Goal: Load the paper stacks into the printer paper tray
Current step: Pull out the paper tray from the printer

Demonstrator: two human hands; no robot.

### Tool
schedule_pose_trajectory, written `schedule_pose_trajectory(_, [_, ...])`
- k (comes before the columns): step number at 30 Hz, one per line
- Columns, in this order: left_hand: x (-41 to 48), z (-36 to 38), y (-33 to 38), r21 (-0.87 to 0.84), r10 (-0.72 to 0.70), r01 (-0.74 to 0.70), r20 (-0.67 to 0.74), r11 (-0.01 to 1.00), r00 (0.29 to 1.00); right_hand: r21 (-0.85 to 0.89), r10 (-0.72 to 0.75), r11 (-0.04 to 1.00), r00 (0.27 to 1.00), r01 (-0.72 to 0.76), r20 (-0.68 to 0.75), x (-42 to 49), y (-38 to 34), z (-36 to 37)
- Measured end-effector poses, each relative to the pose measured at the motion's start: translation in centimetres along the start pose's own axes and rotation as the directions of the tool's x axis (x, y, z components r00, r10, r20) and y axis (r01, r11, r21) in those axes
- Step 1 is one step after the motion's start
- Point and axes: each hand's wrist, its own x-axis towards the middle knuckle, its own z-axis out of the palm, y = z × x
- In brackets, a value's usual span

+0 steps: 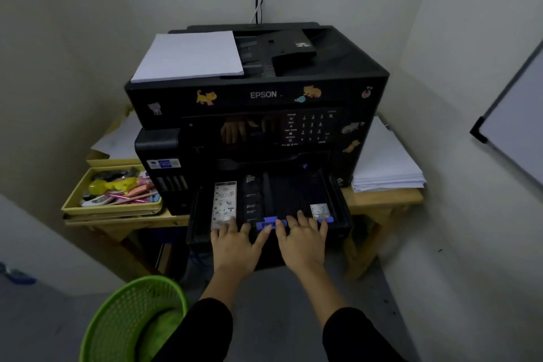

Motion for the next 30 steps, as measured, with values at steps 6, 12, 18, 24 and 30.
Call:
schedule_pose_trajectory(6, [-3.1, 0.2, -1.3, 0.031, 0.076, -0.077, 0.050, 0.997, 0.996, 0.000, -0.004, 1.000, 1.000, 0.004, -0.013, -3.5, 0.3, 0.2])
schedule_pose_trajectory(12, [-6.1, 0.8, -1.0, 0.094, 0.093, -0.098, 0.053, 0.991, 0.994, -0.006, 0.001, 1.000, 1.000, -0.001, -0.015, -6.4, 1.4, 0.1])
schedule_pose_trajectory(18, [-7.3, 0.8, -1.6, 0.087, 0.134, -0.135, 0.020, 0.987, 0.991, -0.001, -0.026, 1.000, 0.999, 0.026, -0.023, -7.5, 1.8, 0.1])
schedule_pose_trajectory(24, [-7.3, 0.7, -1.7, 0.076, 0.159, -0.158, -0.011, 0.984, 0.987, 0.006, -0.021, 1.000, 0.997, 0.021, -0.078, -7.6, 1.9, 0.6])
schedule_pose_trajectory(30, [-7.3, -0.2, -1.6, -0.104, 0.134, -0.145, -0.103, 0.984, 0.986, 0.153, 0.158, 0.981, 0.952, -0.121, -0.262, -7.2, 1.3, 1.4])
